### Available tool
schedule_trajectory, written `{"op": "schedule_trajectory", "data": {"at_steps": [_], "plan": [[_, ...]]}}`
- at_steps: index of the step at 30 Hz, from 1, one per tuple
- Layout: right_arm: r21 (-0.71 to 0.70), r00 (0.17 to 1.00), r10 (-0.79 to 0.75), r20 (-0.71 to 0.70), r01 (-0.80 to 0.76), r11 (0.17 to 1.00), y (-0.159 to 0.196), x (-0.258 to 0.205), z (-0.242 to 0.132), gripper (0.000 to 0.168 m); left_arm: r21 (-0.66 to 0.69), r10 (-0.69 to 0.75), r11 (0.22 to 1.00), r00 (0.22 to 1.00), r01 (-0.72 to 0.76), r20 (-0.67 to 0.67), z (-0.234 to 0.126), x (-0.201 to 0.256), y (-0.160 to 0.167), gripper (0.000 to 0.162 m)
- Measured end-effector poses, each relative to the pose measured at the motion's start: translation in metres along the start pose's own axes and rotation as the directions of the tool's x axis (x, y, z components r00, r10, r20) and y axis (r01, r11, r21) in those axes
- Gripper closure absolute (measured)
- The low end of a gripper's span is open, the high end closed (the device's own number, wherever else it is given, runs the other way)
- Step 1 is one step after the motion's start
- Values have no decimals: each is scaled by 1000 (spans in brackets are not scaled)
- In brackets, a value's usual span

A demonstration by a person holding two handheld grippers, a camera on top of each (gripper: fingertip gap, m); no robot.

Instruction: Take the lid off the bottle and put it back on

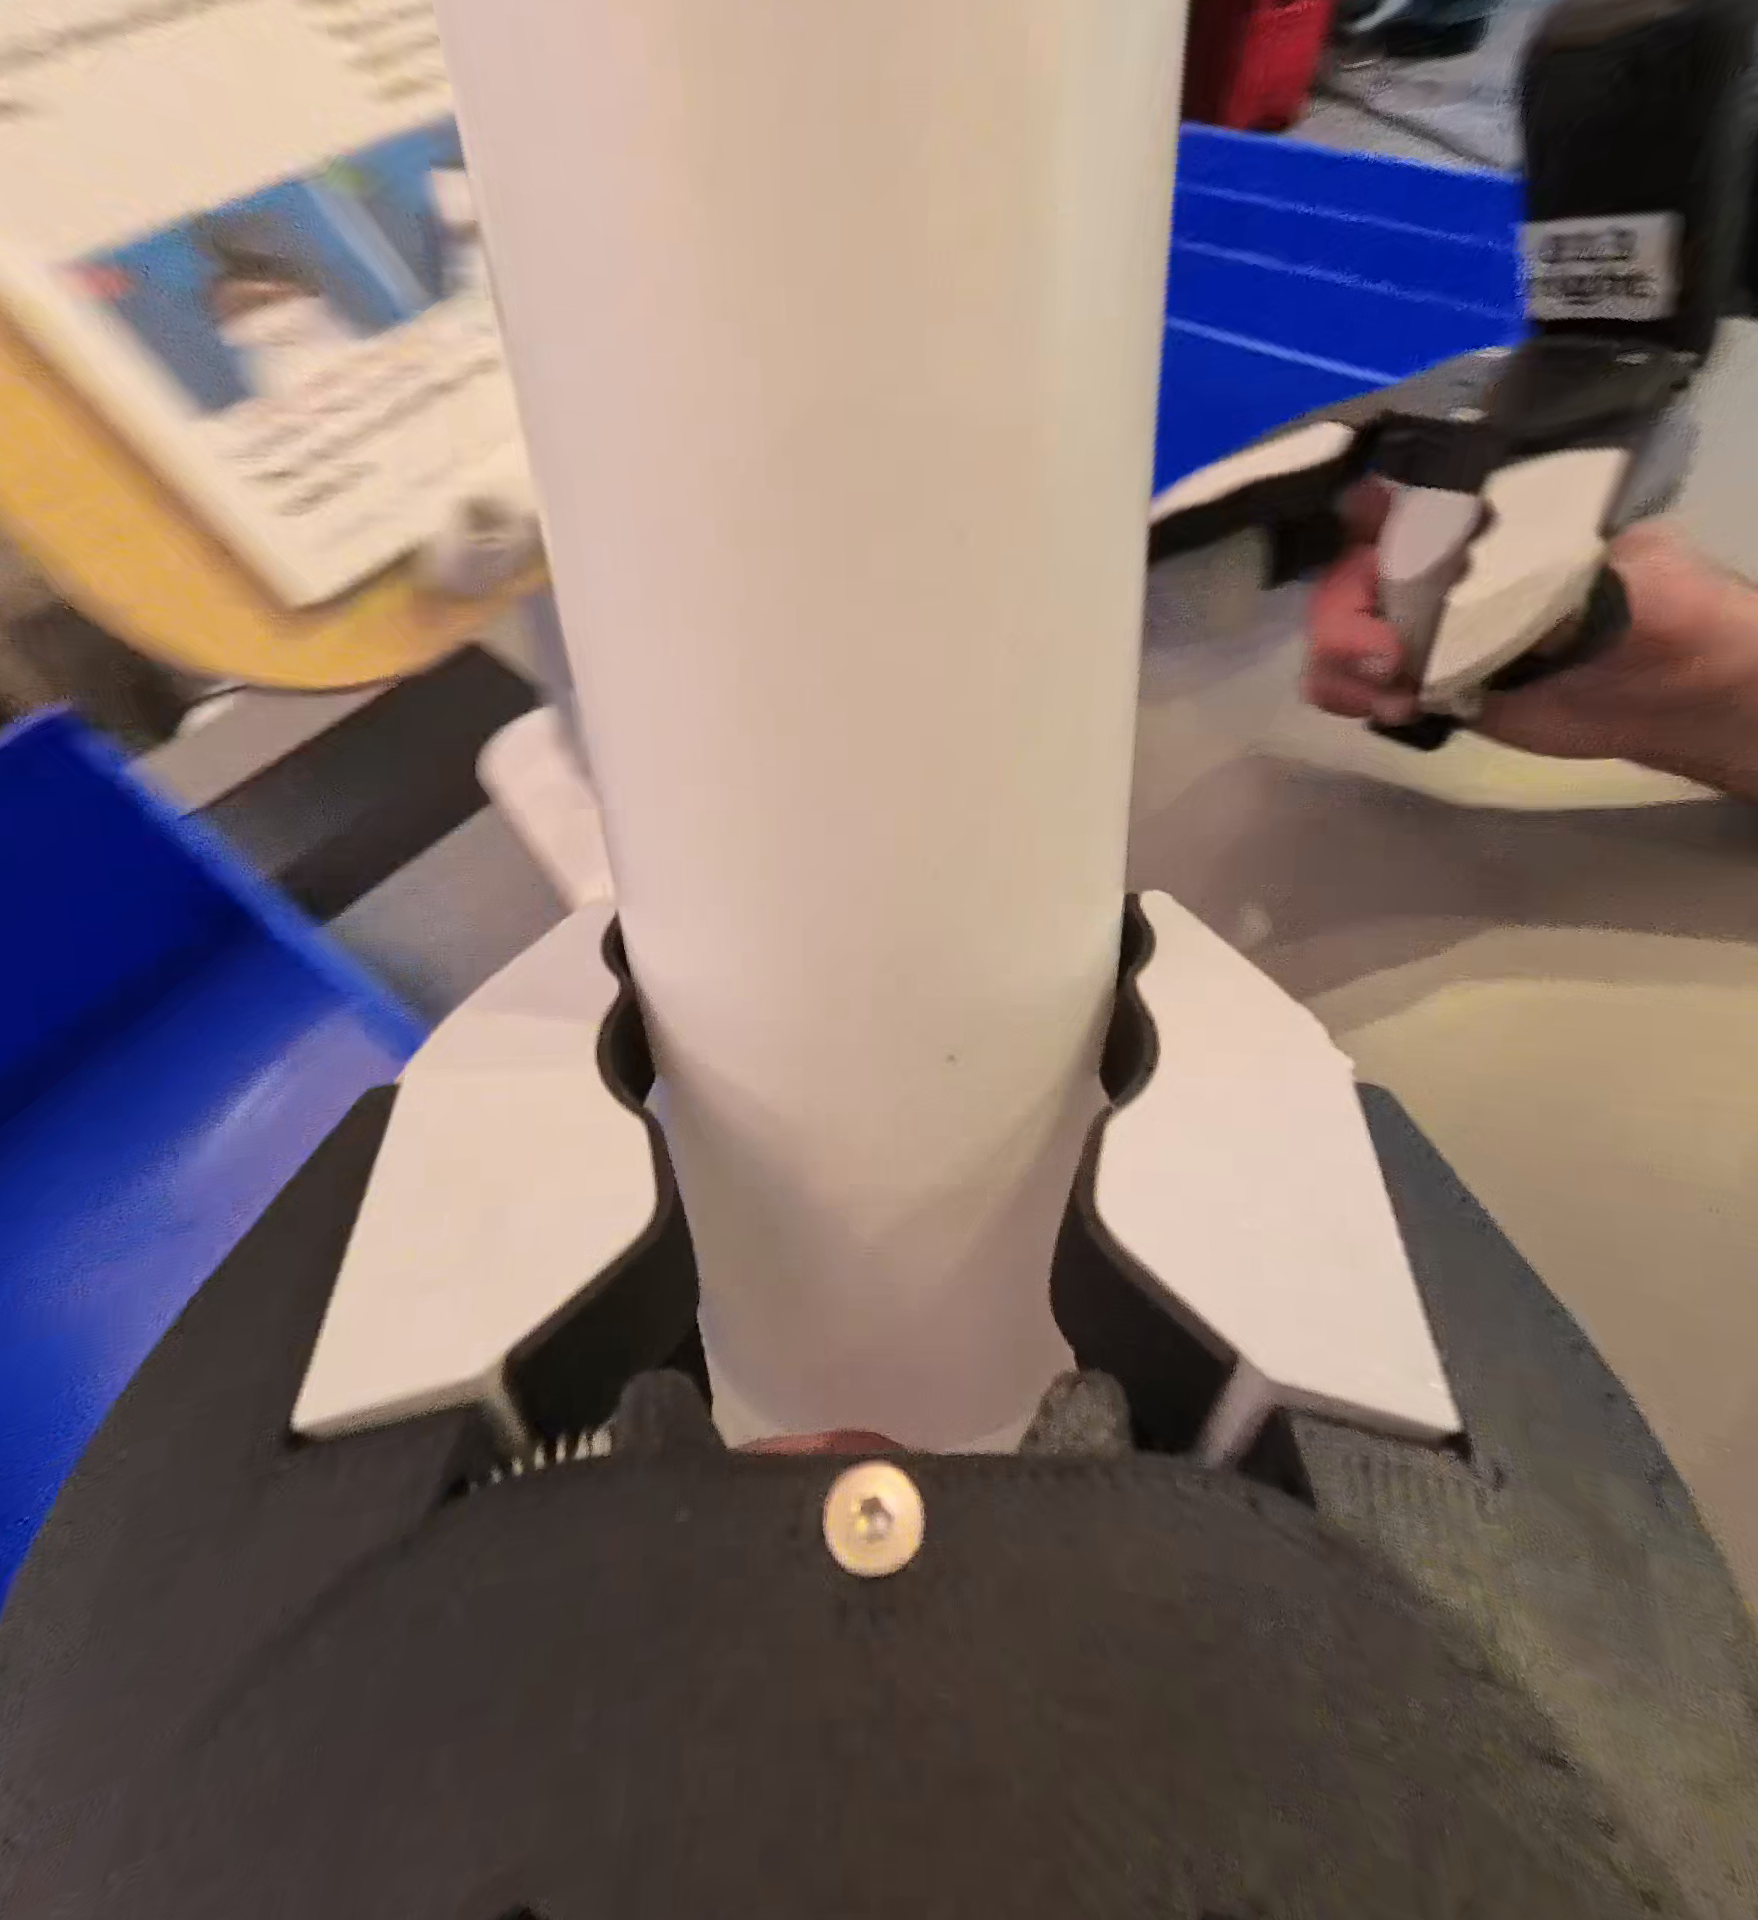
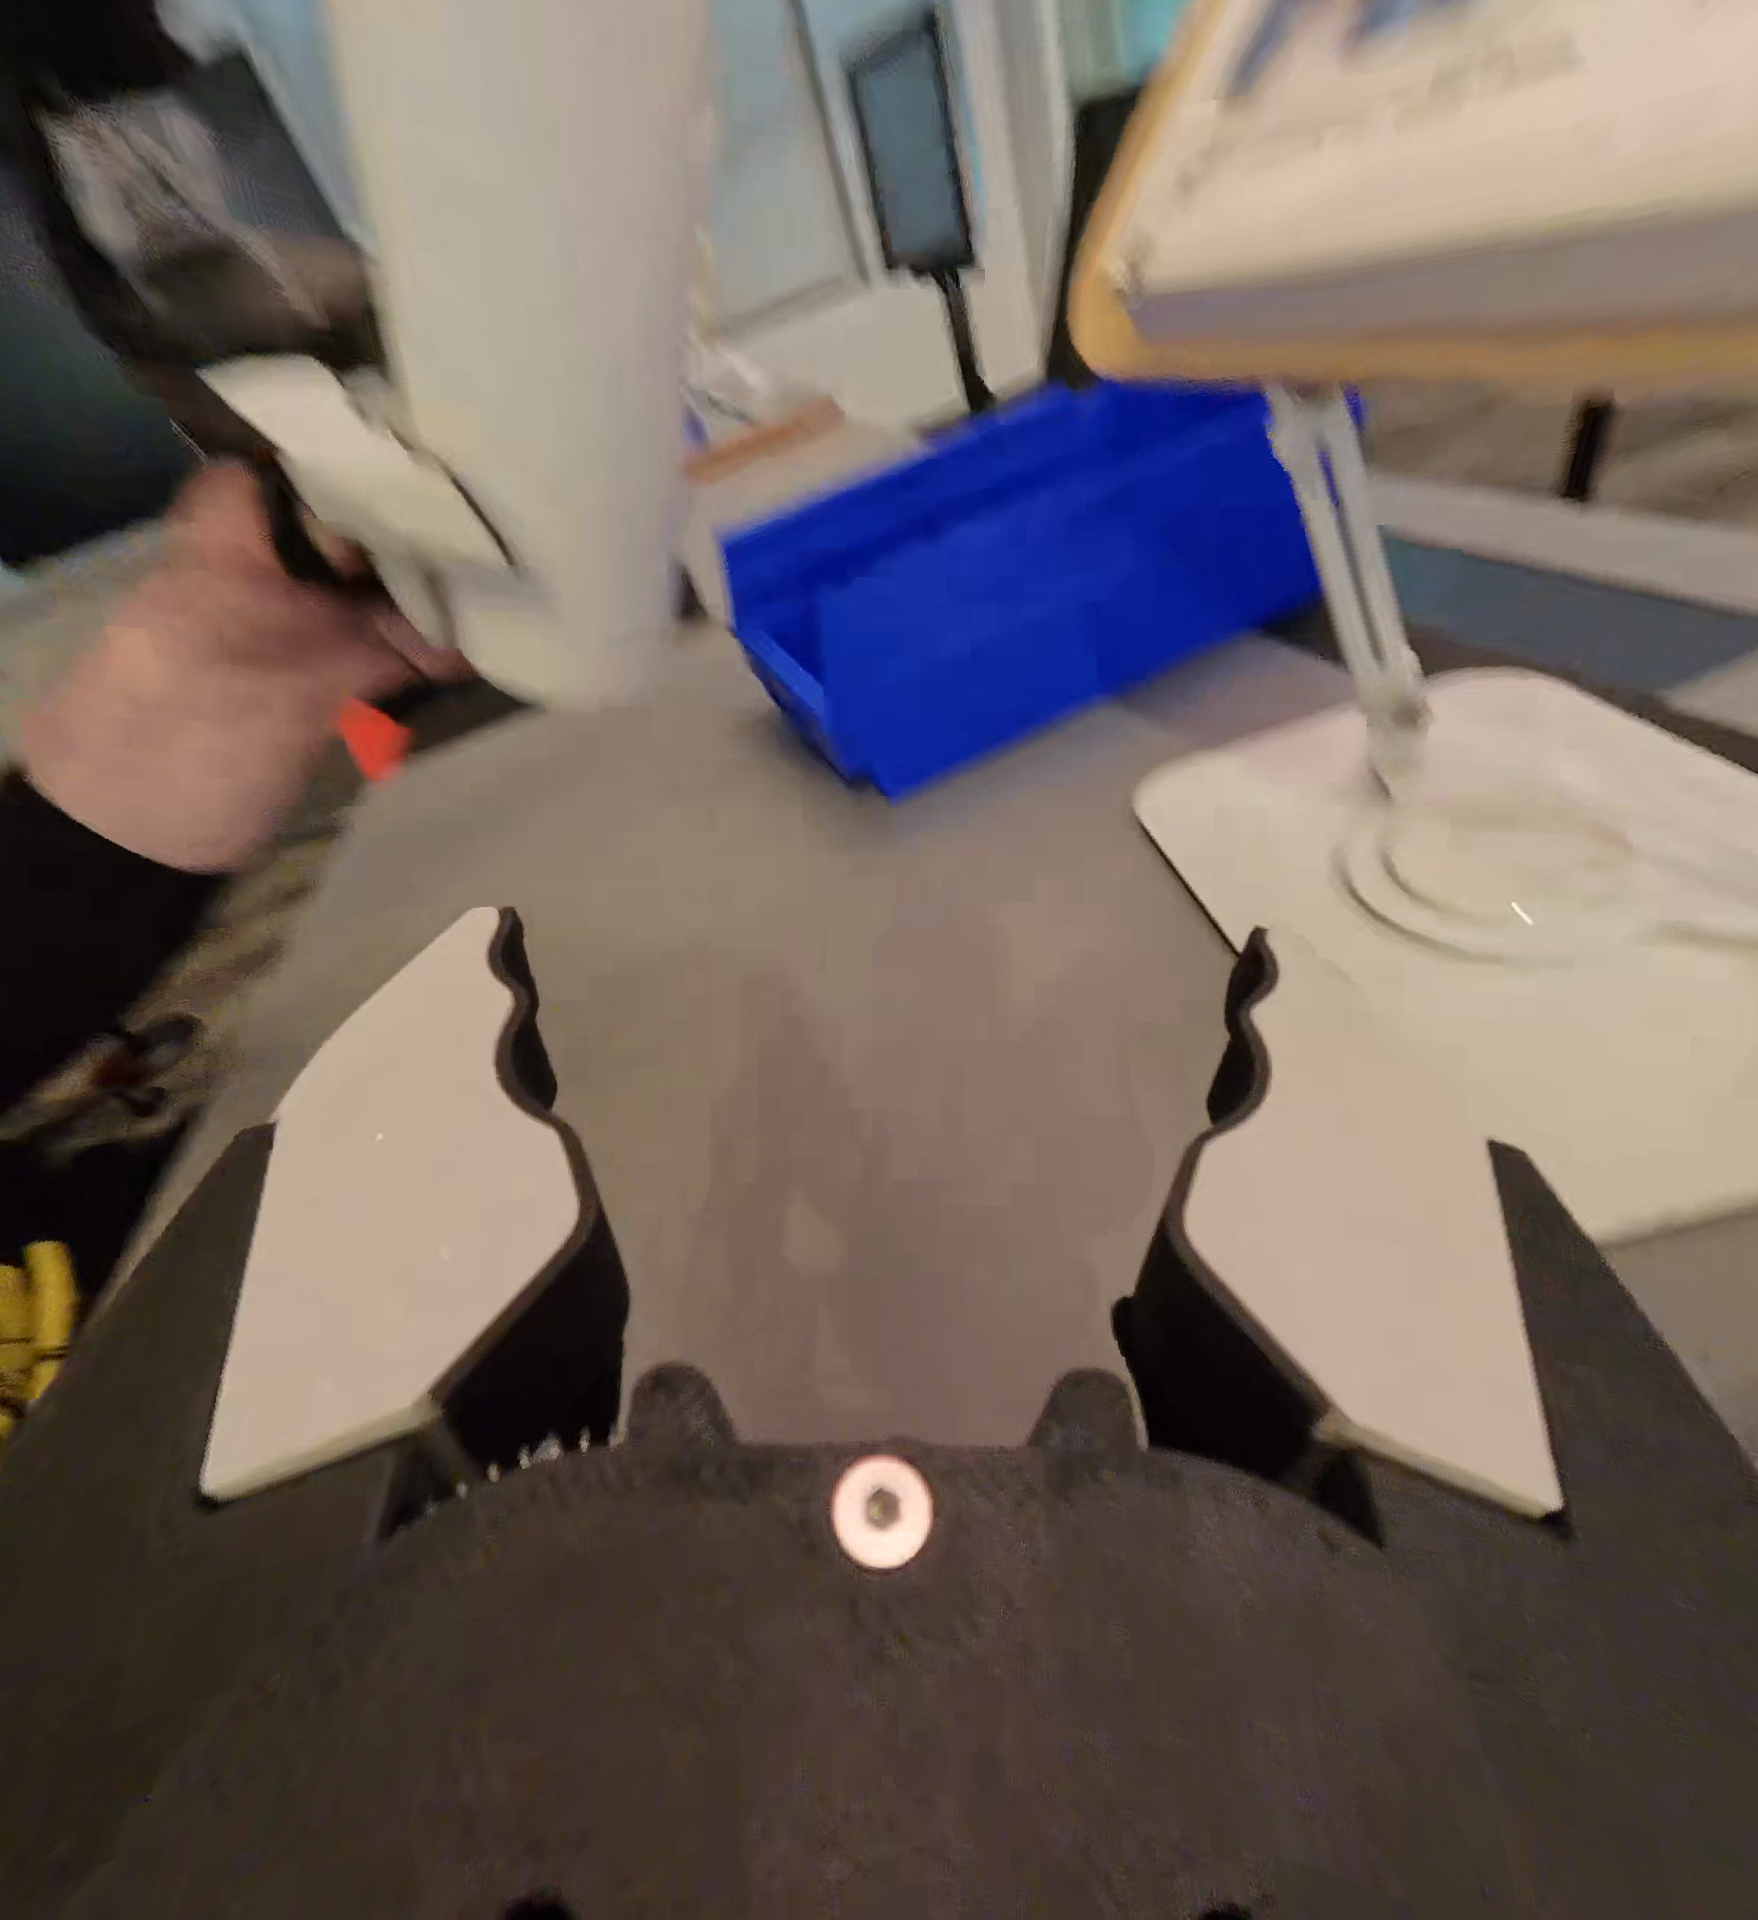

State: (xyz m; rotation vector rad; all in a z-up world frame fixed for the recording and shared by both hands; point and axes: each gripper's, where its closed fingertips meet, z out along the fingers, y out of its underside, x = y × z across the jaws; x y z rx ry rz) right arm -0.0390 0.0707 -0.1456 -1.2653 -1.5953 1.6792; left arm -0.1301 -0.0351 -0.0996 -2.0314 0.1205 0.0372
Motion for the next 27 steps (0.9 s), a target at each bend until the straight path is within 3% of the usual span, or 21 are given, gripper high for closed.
{"op": "schedule_trajectory", "data": {"at_steps": [4,7,9,11,19,23,27], "plan": [[126,985,10,170,-32,991,-25,-37,-4,42,5,84,996,987,-84,-137,49,63,10,76],[138,970,33,241,-67,988,-29,-50,-4,42,12,109,994,960,-110,-257,77,103,20,76],[140,960,55,274,-96,985,-29,-54,-4,46,8,145,989,944,-150,-296,89,122,26,76],[141,939,44,342,-98,985,-29,-63,-8,64,-12,143,988,935,-155,-324,99,135,33,76],[-73,975,-93,201,110,991,-8,-69,2,68,-33,141,986,910,-166,-390,116,154,46,74],[-134,973,-142,181,167,977,-1,-73,7,68,0,154,986,904,-167,-399,118,159,34,51],[-88,966,-99,237,123,988,-3,-75,5,68,39,143,989,899,-140,-415,124,167,27,63]]}}
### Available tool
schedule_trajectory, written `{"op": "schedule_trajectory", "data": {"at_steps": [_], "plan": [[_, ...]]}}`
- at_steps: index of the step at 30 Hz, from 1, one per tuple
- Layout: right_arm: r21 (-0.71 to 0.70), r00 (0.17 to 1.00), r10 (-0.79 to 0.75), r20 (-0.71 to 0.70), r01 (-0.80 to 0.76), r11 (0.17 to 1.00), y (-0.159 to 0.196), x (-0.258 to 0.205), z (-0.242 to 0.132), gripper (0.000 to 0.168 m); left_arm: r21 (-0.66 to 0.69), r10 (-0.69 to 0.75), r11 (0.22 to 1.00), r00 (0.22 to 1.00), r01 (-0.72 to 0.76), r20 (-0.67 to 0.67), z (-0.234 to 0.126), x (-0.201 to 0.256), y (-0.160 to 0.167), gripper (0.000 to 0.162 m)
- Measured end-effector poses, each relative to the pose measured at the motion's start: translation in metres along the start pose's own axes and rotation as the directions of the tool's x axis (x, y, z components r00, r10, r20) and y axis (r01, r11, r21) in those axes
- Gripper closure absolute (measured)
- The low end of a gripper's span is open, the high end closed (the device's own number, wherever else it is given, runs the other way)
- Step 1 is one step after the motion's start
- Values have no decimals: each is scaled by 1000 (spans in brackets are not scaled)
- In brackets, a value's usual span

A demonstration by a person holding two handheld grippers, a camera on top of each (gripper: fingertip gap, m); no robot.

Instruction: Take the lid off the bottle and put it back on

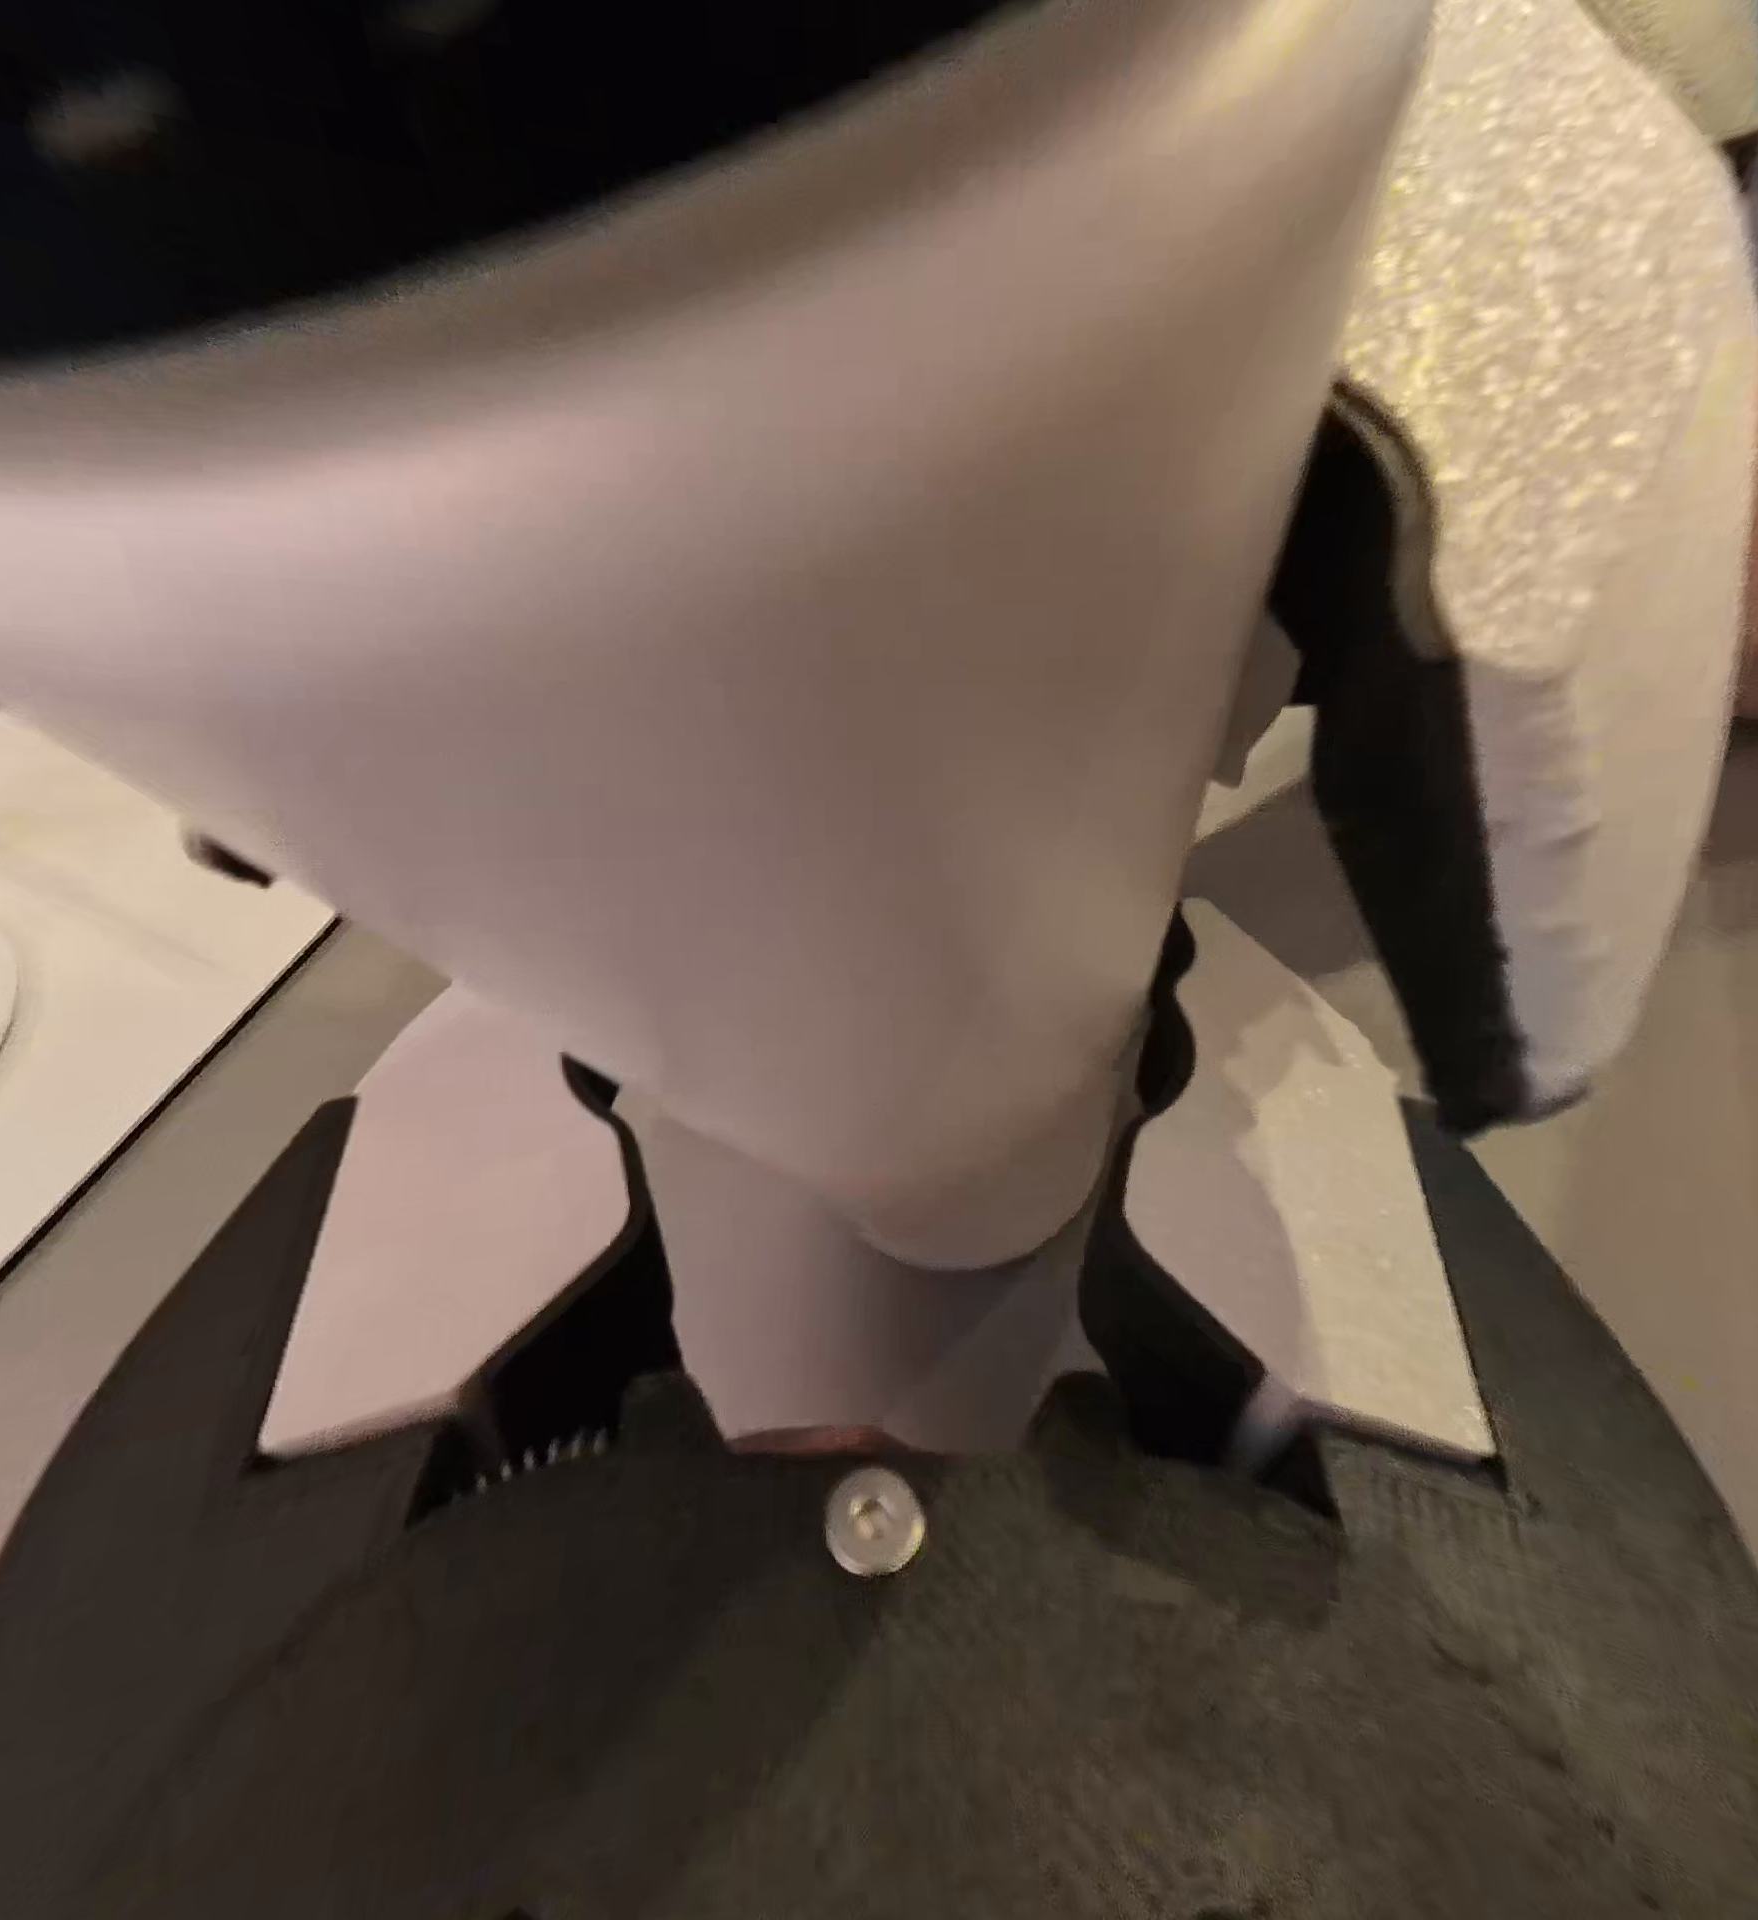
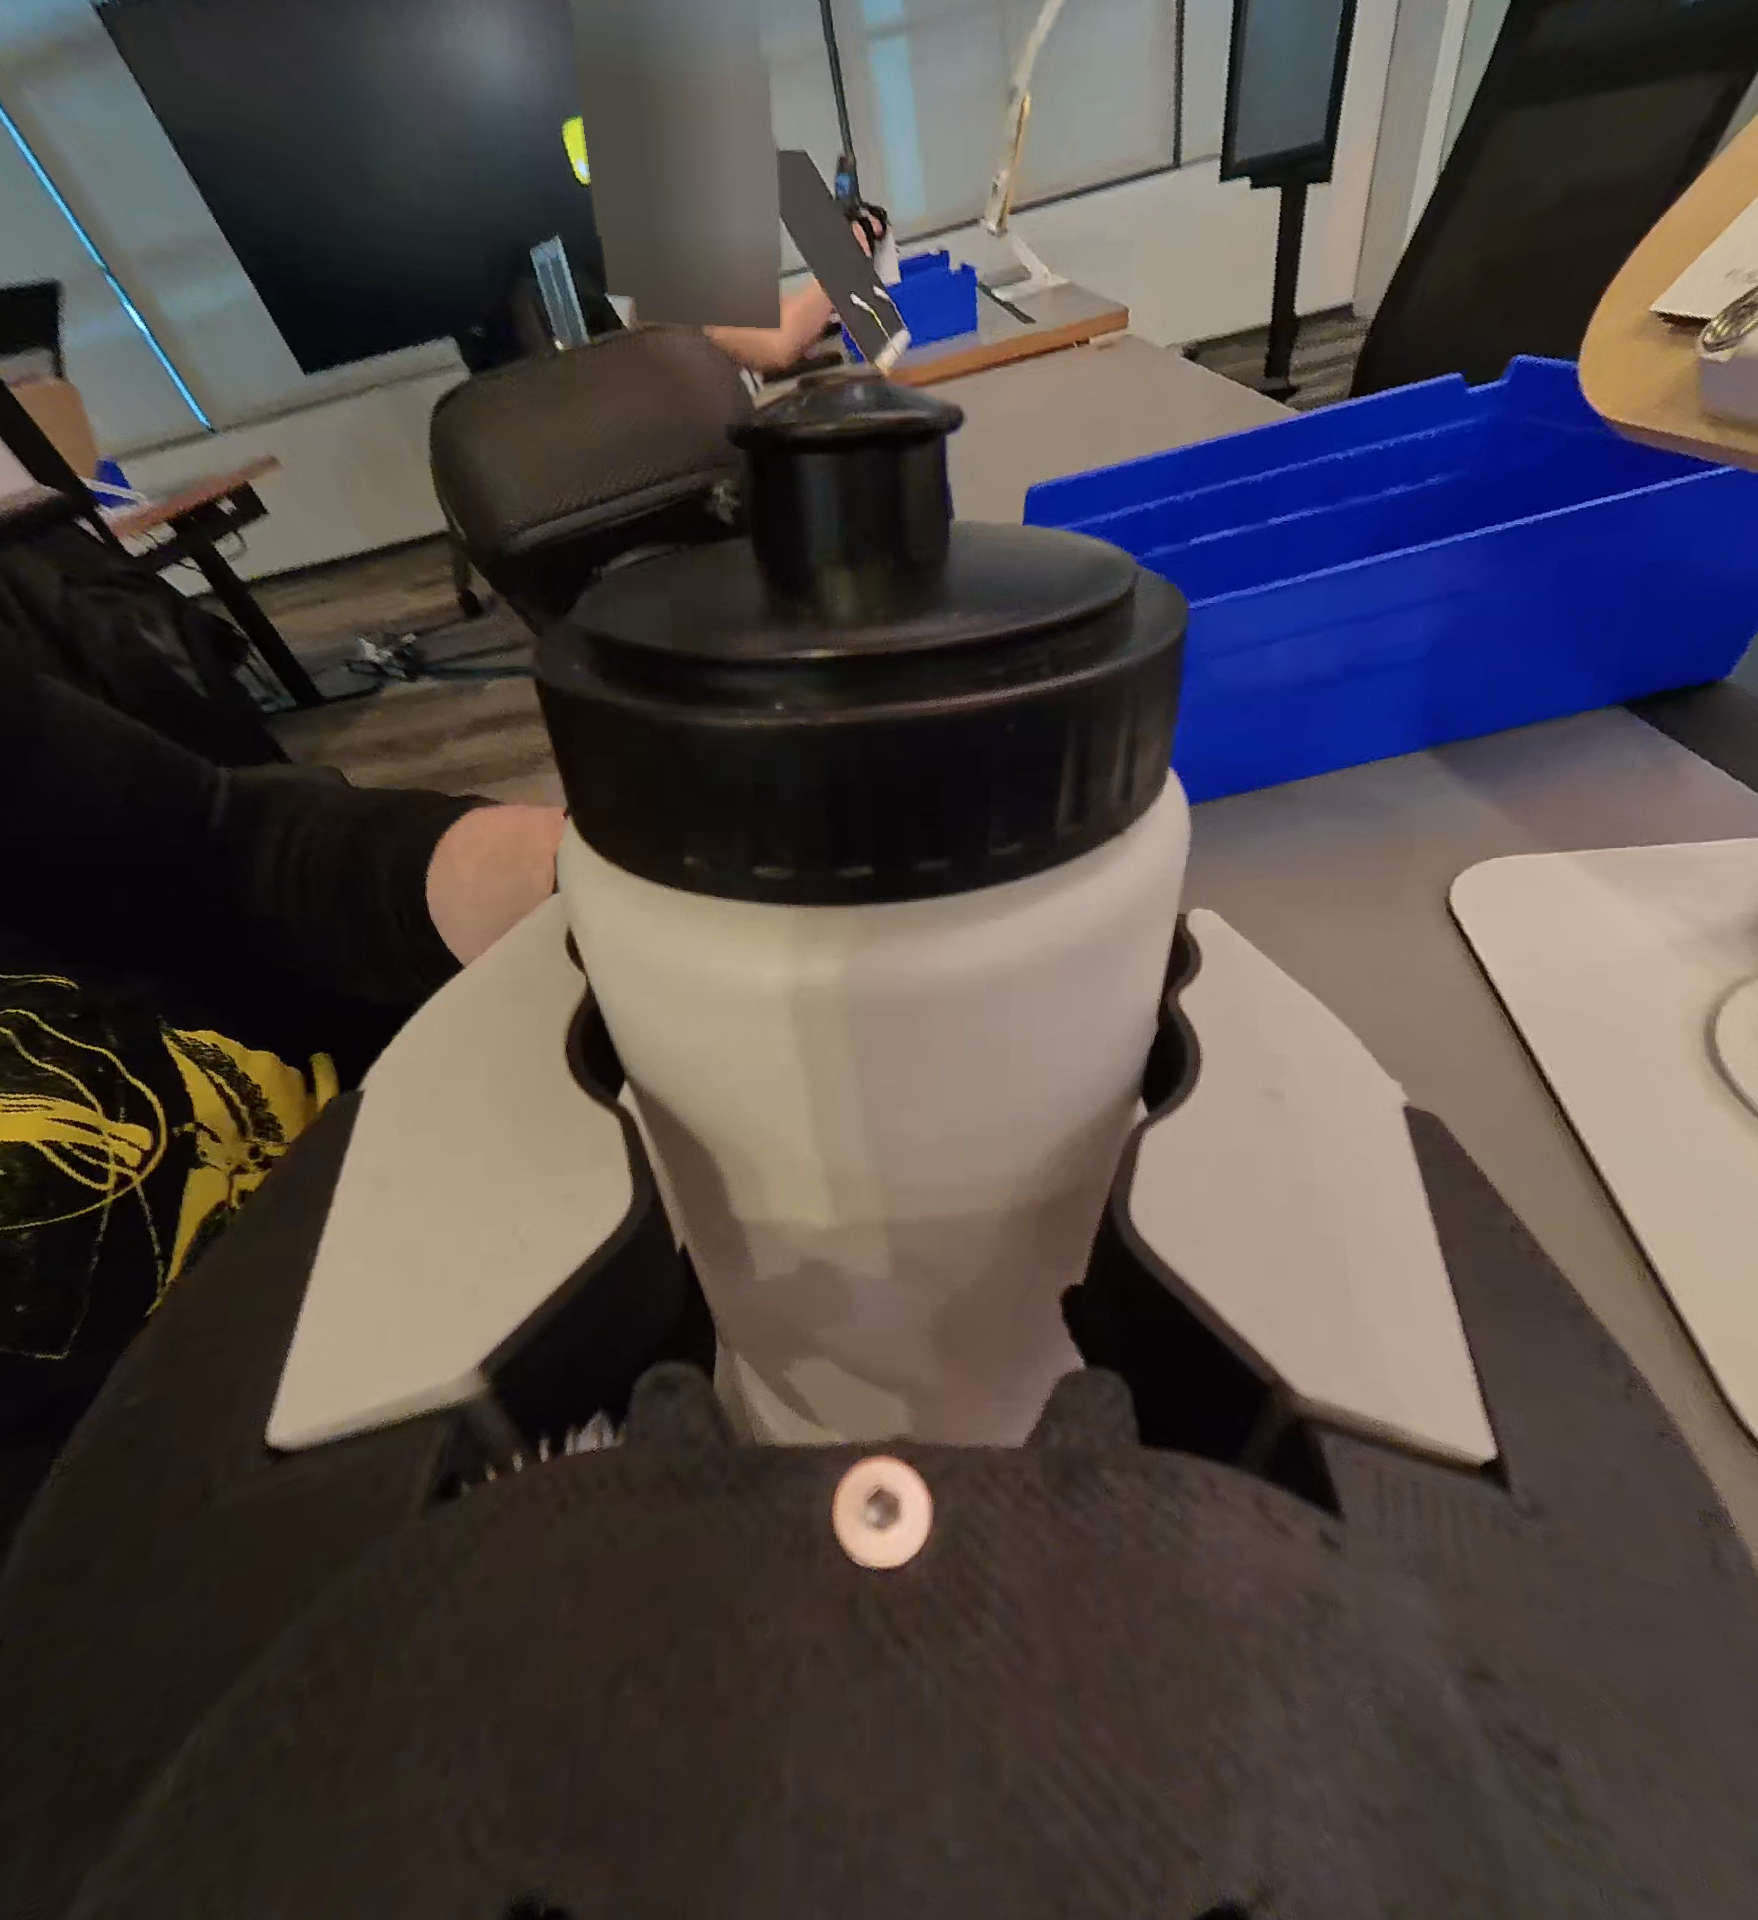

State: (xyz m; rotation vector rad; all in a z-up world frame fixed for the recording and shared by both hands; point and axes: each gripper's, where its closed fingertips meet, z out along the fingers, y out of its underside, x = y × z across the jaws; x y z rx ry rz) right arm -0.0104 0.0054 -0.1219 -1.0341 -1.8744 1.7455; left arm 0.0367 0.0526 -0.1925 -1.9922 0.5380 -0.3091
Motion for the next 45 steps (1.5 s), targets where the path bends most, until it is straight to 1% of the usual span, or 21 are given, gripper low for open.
{"op": "schedule_trajectory", "data": {"at_steps": [3,6,10,14,18,21,25,27,29,31,32,35,36,39,41,44,45], "plan": [[31,999,5,40,-7,999,-1,1,-6,68,41,-11,999,1000,11,8,6,-1,-4,64],[34,997,-22,75,20,999,2,0,-11,68,43,7,999,1000,-8,25,9,-2,-5,64],[-27,992,-70,109,73,997,10,-6,-14,67,25,76,997,995,-78,69,9,-3,-3,65],[-74,991,-71,117,80,994,14,-7,-17,68,41,75,996,993,-79,89,10,-5,0,68],[-62,995,-45,91,50,997,10,0,-25,66,66,67,995,993,-74,95,10,-8,-1,68],[-42,996,-80,41,82,996,2,7,-33,61,84,59,994,994,-67,90,10,-8,-2,69],[-68,993,-116,-22,114,991,-9,8,-47,63,103,60,992,994,-69,87,10,-9,-3,69],[-109,991,-113,-73,104,989,-19,9,-56,68,109,51,992,995,-60,83,11,-10,-2,70],[-204,991,-100,-88,80,976,-27,5,-62,76,110,39,993,996,-47,76,13,-11,0,73],[-326,991,-83,-106,44,945,-34,2,-65,84,125,22,992,998,-30,62,14,-11,0,75],[-399,990,-68,-122,14,917,-34,1,-65,83,120,27,992,997,-35,66,14,-11,0,75],[-626,982,-41,-185,-86,775,-25,3,-66,79,119,29,992,997,-37,71,13,-11,1,75],[-672,982,-38,-185,-98,734,-24,1,-64,77,118,31,992,997,-39,71,13,-11,1,75],[-739,981,-24,-193,-129,661,-28,1,-56,80,118,34,992,997,-43,71,13,-11,0,75],[-755,978,-1,-209,-160,636,-31,3,-51,80,119,30,992,997,-39,69,13,-11,0,75],[-777,974,85,-211,-220,590,-31,-1,-48,93,123,29,992,997,-37,67,13,-11,1,75],[-781,972,90,-218,-229,580,-31,-1,-47,93,124,28,992,998,-36,64,13,-11,1,74]]}}
